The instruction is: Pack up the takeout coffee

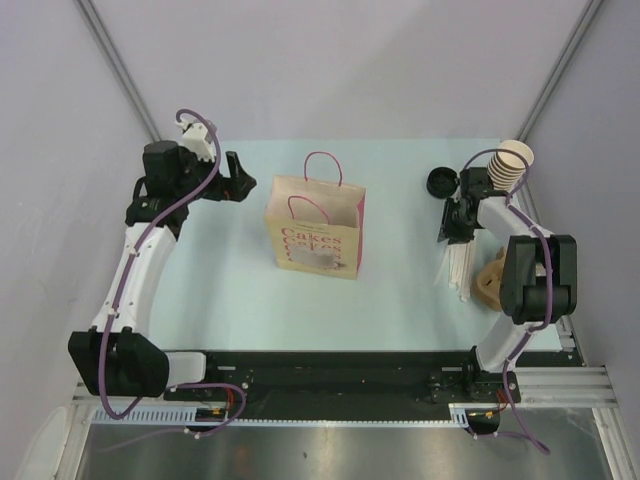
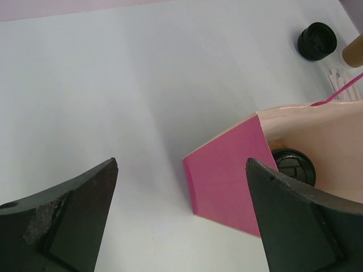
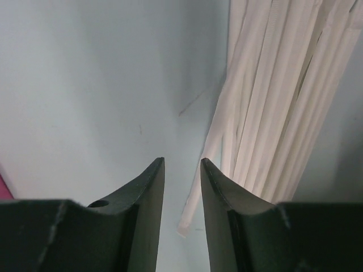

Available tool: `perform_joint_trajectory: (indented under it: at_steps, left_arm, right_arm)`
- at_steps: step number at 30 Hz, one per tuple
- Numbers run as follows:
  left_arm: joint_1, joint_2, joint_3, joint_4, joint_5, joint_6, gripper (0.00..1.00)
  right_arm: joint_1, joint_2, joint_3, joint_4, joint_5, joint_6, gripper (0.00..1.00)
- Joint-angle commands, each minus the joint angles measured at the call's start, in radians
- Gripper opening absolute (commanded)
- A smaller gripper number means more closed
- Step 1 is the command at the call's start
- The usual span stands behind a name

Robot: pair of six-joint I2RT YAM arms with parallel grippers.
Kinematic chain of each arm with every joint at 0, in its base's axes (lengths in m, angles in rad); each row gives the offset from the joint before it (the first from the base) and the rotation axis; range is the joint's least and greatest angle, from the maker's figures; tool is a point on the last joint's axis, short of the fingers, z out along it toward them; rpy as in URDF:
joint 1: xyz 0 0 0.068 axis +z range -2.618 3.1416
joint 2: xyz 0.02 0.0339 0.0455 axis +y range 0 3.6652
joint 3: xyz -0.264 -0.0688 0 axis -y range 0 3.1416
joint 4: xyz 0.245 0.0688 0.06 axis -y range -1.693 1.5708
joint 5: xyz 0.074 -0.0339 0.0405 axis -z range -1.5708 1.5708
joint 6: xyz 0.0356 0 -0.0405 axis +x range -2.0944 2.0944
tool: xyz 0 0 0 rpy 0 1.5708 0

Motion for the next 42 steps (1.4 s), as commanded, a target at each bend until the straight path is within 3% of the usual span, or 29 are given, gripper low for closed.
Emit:
perform_joint_trajectory:
  at_steps: [1,19,23,26,35,37,42]
  left_arm:
    - [0.005,-0.032,-0.019,0.016,0.005,0.014,0.99]
    - [0.004,-0.006,-0.037,0.016,0.011,0.005,1.0]
    - [0.005,-0.008,-0.04,0.013,0.008,0.005,0.99]
    - [0.004,-0.011,-0.037,0.011,0.008,0.007,0.99]
    - [0.004,-0.011,-0.04,0.009,0.028,0.008,0.99]
    - [0.005,-0.011,-0.037,0.008,0.032,0.013,1.0]
    - [0.005,0.0,-0.02,0.01,0.046,0.025,1.0]
  right_arm:
    - [-0.036,0.05,-0.006,0.063,0.039,0.031,0.36]
    - [-0.061,0.142,-0.005,0.084,0.014,0.039,0.26]
    - [-0.061,0.138,-0.005,0.084,0.021,0.04,0.09]
    - [-0.065,0.112,-0.003,0.06,0.019,0.043,0.03]
    - [-0.11,0.004,0.017,-0.025,-0.013,0.03,0.08]
    - [-0.11,-0.022,0.023,-0.037,-0.033,0.019,0.0]
    - [-0.11,-0.06,0.037,-0.043,-0.088,0.023,0.0]
